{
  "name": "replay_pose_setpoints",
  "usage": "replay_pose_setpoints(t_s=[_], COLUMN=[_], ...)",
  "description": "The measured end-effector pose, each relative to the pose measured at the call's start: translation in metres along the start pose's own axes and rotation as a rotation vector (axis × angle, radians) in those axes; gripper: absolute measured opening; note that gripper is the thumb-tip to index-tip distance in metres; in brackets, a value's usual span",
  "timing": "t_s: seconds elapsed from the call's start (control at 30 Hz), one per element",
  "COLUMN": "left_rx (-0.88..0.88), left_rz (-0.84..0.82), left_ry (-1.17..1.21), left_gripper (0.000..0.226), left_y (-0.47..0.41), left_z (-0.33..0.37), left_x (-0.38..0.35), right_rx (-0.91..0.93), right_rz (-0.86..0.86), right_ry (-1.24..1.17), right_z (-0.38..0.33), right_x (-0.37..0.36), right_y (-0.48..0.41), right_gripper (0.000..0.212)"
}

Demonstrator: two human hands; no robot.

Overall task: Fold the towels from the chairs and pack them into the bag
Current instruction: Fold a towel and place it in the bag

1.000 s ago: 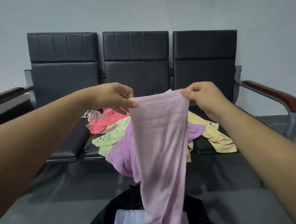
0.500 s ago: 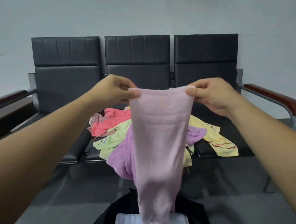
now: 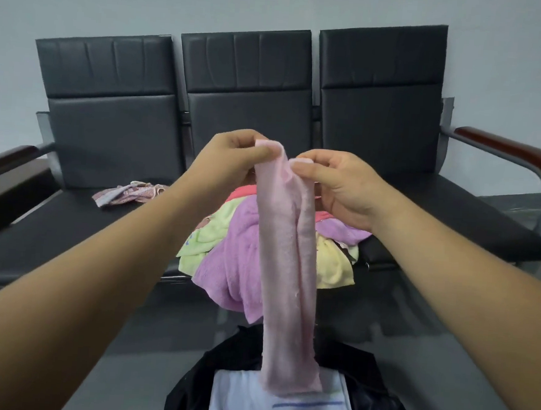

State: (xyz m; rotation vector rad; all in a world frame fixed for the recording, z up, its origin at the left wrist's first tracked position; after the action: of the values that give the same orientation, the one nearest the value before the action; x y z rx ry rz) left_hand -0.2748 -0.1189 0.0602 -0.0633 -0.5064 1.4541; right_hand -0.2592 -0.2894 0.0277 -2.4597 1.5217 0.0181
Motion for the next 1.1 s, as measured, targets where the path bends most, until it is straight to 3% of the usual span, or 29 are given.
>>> replay_pose_setpoints(t_s=[0.1,0.2,0.3,0.43,0.53,0.57,0.67,0.8,1.0,1.03,1.1], left_rx=[0.095,0.138,0.249,0.37,0.473,0.501,0.542,0.512,0.456,0.449,0.428], left_rz=[-0.065,-0.299,-0.43,-0.339,-0.231,-0.177,-0.042,-0.085,-0.125,-0.13,-0.118], left_ry=[0.277,-0.019,-0.155,-0.116,0.076,0.169,0.443,0.712,0.896,0.902,0.894], left_gripper=[0.034,0.03,0.049,0.03,0.048,0.051,0.03,0.048,0.038,0.037,0.035], left_y=[0.004,0.025,0.042,0.046,0.044,0.041,0.032,0.021,0.012,0.011,0.011], left_z=[-0.031,-0.068,-0.103,-0.133,-0.145,-0.146,-0.145,-0.135,-0.125,-0.123,-0.122], left_x=[-0.009,-0.028,-0.037,-0.035,-0.034,-0.035,-0.037,-0.039,-0.028,-0.025,-0.019], right_rx=[0.034,0.033,0.001,-0.06,-0.192,-0.227,-0.338,-0.488,-0.624,-0.65,-0.658], right_rz=[0.143,0.181,0.206,0.397,0.464,0.452,0.306,0.08,-0.117,-0.144,-0.194], right_ry=[-0.261,-0.326,-0.292,-0.329,-0.352,-0.349,-0.385,-0.417,-0.34,-0.351,-0.357], right_z=[0.0,0.0,0.011,0.04,0.074,0.085,0.107,0.124,0.144,0.145,0.145], right_x=[0.005,0.007,0.013,0.031,0.047,0.052,0.05,0.038,0.033,0.032,0.03], right_y=[-0.007,-0.01,-0.014,-0.023,-0.033,-0.036,-0.035,-0.023,-0.015,-0.013,-0.01], right_gripper=[0.008,0.009,0.008,0.013,0.019,0.025,0.039,0.061,0.084,0.084,0.065])
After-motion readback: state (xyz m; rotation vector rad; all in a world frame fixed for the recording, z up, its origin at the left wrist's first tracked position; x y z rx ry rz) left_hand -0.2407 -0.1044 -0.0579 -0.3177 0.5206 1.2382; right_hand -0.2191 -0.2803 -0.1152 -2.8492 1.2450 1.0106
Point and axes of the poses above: each hand's wrist, its own y-axis away from the middle knuckle, its own x-axis out of the back of the hand, z = x × y, the point moved 5 cm from there along -y, towards the middle knuckle, and after that the axes turned 5 degrees about -y, right-handed, at the moved point
